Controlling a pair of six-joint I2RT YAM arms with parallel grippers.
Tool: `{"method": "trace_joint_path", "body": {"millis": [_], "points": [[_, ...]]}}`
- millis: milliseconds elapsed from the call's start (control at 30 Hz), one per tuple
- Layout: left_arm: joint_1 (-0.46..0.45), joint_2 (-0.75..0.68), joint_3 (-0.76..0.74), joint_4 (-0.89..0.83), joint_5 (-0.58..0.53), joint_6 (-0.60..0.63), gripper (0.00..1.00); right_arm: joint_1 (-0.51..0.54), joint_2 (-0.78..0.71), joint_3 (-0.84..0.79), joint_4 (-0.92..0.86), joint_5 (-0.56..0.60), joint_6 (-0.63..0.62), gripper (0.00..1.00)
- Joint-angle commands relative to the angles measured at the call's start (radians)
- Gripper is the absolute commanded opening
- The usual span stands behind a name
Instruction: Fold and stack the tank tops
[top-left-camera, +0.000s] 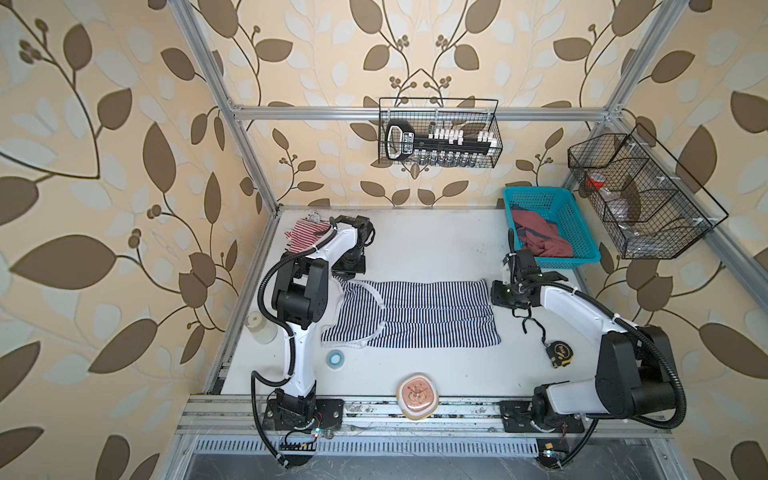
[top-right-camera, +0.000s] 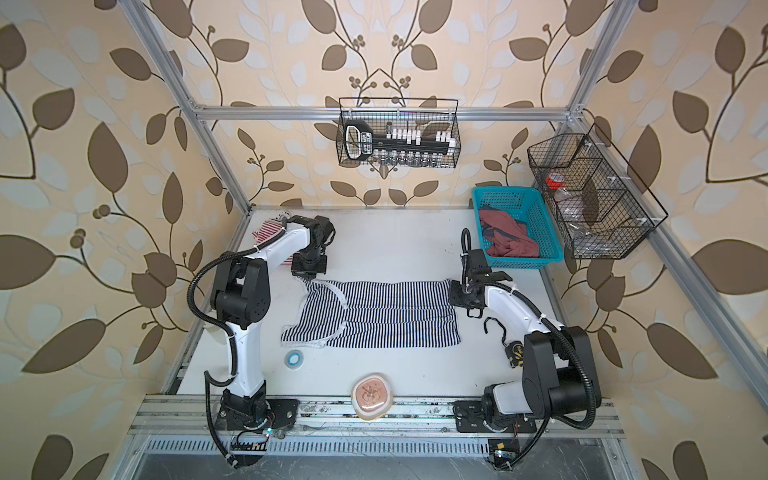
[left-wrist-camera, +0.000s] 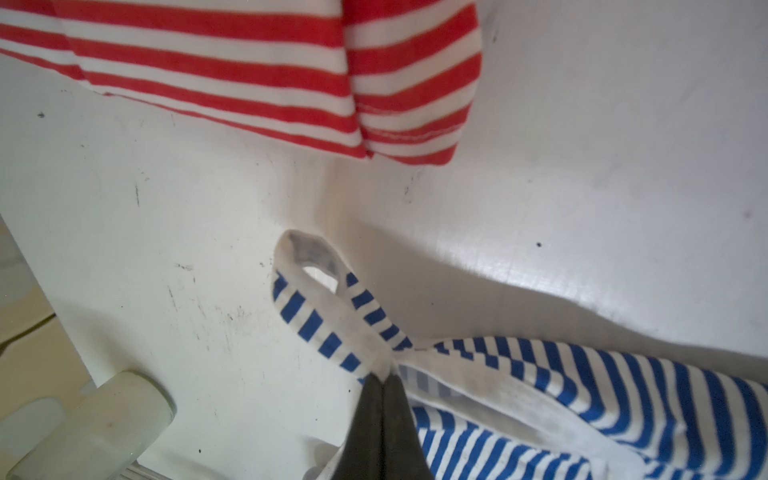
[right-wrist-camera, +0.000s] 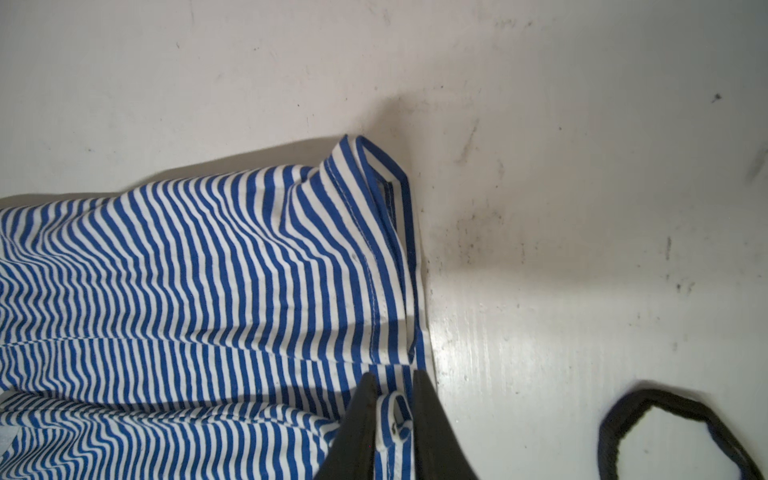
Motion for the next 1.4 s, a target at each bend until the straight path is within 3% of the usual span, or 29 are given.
{"method": "trace_joint_path", "body": {"millis": [0, 433, 533, 800, 1133, 1367], "points": [[0.011, -0.070, -0.035, -0.009, -0.029, -0.050, 0.02, 0.004, 0.001, -0.016, -0.006, -0.010, -0.006, 0.18], [0.011, -0.167, -0.219, 0.103, -0.055, -0.157, 0.09, 0.007, 0.001, -0.023, -0.005, -0.017, -0.009, 0.18], [0.011, -0.178, -0.249, 0.132, -0.039, -0.174, 0.18, 0.007, -0.001, -0.024, -0.007, -0.015, -0.008, 0.18], [0.011, -0.212, -0.299, 0.161, -0.048, -0.205, 0.17, 0.012, -0.018, -0.016, -0.021, -0.012, -0.010, 0.18], [0.011, -0.320, -0.257, 0.179, 0.016, -0.222, 0.21, 0.025, -0.021, 0.012, -0.037, -0.009, -0.008, 0.18], [0.010, -0.179, -0.172, 0.198, 0.059, -0.193, 0.21, 0.030, -0.029, 0.019, -0.048, -0.007, -0.009, 0.18]]}}
